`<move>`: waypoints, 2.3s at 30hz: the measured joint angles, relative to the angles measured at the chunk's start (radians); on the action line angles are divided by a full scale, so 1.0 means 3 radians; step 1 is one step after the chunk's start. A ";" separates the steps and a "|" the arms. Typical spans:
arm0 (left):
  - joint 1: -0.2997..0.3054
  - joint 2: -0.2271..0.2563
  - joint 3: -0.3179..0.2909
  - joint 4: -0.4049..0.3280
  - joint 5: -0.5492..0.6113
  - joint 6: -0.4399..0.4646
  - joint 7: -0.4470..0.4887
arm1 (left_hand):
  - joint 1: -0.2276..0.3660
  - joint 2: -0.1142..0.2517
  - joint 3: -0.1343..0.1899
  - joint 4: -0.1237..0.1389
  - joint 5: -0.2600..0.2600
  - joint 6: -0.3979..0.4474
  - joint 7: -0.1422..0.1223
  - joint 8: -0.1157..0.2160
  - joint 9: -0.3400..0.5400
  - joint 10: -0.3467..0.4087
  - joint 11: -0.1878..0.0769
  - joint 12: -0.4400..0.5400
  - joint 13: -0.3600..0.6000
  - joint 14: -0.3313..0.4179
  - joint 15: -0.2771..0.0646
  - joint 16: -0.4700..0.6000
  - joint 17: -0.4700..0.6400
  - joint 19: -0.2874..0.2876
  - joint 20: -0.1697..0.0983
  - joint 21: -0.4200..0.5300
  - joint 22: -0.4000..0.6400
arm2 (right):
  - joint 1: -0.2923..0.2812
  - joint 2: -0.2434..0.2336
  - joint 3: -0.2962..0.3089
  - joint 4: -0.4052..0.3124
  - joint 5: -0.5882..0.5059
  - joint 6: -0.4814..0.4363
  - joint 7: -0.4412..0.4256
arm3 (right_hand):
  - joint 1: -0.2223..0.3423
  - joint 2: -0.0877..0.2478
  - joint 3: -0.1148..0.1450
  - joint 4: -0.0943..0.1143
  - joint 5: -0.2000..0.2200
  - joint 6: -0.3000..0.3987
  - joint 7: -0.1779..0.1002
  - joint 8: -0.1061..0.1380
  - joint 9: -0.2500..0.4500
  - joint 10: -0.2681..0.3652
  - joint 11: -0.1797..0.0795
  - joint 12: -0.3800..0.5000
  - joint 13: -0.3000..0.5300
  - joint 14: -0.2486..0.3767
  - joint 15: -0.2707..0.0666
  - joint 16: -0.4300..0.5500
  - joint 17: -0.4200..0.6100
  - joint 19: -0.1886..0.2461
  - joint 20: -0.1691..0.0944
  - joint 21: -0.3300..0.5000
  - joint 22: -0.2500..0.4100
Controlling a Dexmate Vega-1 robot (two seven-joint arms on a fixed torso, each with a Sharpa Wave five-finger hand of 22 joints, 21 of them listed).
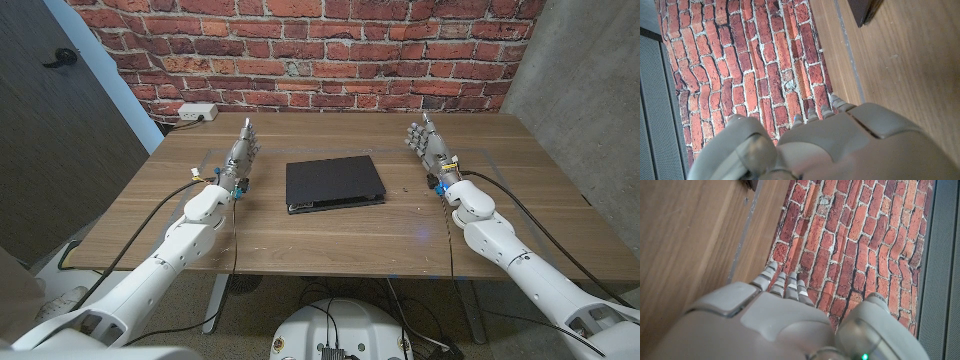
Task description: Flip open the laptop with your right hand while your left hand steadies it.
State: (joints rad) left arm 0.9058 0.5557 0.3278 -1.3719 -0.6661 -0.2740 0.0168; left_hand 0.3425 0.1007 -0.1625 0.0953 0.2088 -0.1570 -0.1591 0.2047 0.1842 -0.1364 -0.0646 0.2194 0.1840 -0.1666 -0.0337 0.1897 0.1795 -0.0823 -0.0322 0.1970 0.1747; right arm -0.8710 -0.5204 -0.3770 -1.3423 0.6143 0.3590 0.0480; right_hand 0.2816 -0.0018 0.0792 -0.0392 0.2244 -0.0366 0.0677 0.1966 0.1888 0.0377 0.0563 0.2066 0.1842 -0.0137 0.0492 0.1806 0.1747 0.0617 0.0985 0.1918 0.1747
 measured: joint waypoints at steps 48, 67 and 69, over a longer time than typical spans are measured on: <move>0.0612 0.0402 -0.0300 -0.0527 -0.0184 0.0019 -0.0049 | 0.0030 0.0031 0.0000 0.0000 0.0000 0.0078 -0.0006 0.0000 -0.0001 0.0048 0.0012 0.0000 -0.0001 0.0000 0.0000 0.0000 -0.0001 -0.0001 0.0001 0.0000 -0.0001 | -0.0726 -0.0550 -0.0084 -0.1392 -0.1257 -0.0518 -0.1037 | 0.0657 0.0043 0.0165 -0.0340 -0.0077 0.0021 -0.0124 0.0035 -0.0001 0.0392 -0.0393 0.0138 0.0016 -0.0167 -0.0278 0.0016 -0.0001 -0.0249 -0.0168 -0.0003 -0.0001; 0.0395 0.0429 -0.0112 -0.0405 0.0041 0.0100 -0.0126 | 0.0070 0.0070 -0.0014 0.0014 0.0000 -0.0043 0.0019 -0.0079 -0.0001 0.0081 -0.0024 -0.0059 0.0016 -0.0001 0.0000 -0.0044 0.0008 -0.0085 -0.0011 -0.0029 -0.0001 | -0.0808 -0.0811 -0.0113 -0.1790 -0.1753 -0.0946 -0.1112 | 0.1064 0.0148 0.0281 -0.0447 -0.0077 0.0037 -0.0299 0.0035 -0.0002 0.0393 -0.0573 0.0122 0.0016 -0.0199 -0.0282 0.0000 -0.0001 -0.0262 -0.0179 -0.0013 -0.0001; 0.0370 0.0436 -0.0093 -0.0391 0.0061 0.0109 -0.0135 | 0.0070 0.0070 -0.0014 0.0014 0.0000 -0.0043 0.0019 -0.0062 -0.0001 0.0081 -0.0024 -0.0062 0.0016 0.0000 0.0000 -0.0045 0.0016 -0.0086 -0.0011 -0.0029 -0.0001 | -0.0795 -0.0827 -0.0128 -0.1800 -0.1797 -0.0961 -0.1093 | 0.1147 0.0154 0.0308 -0.0444 -0.0077 0.0037 -0.0299 0.0035 -0.0002 0.0397 -0.0609 0.0122 0.0016 -0.0199 -0.0282 0.0000 -0.0001 -0.0261 -0.0180 -0.0013 -0.0001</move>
State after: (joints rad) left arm 1.0168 0.6865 0.2998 -1.4891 -0.6479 -0.2414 -0.0236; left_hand 0.3635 0.1218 -0.1666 0.0995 0.2088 -0.1700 -0.1535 0.1860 0.1839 -0.1121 -0.0719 0.2009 0.1888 -0.1668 -0.0338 0.1763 0.1842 -0.1080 -0.0356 0.1883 0.1743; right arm -1.1095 -0.7685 -0.4153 -1.8822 0.0752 0.0708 -0.2799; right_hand 0.6258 0.0445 0.1715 -0.1725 0.2012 -0.0254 -0.0219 0.2072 0.1883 0.1567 -0.1264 0.2431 0.1889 -0.0733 -0.0355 0.1807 0.1745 -0.0167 0.0443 0.1880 0.1744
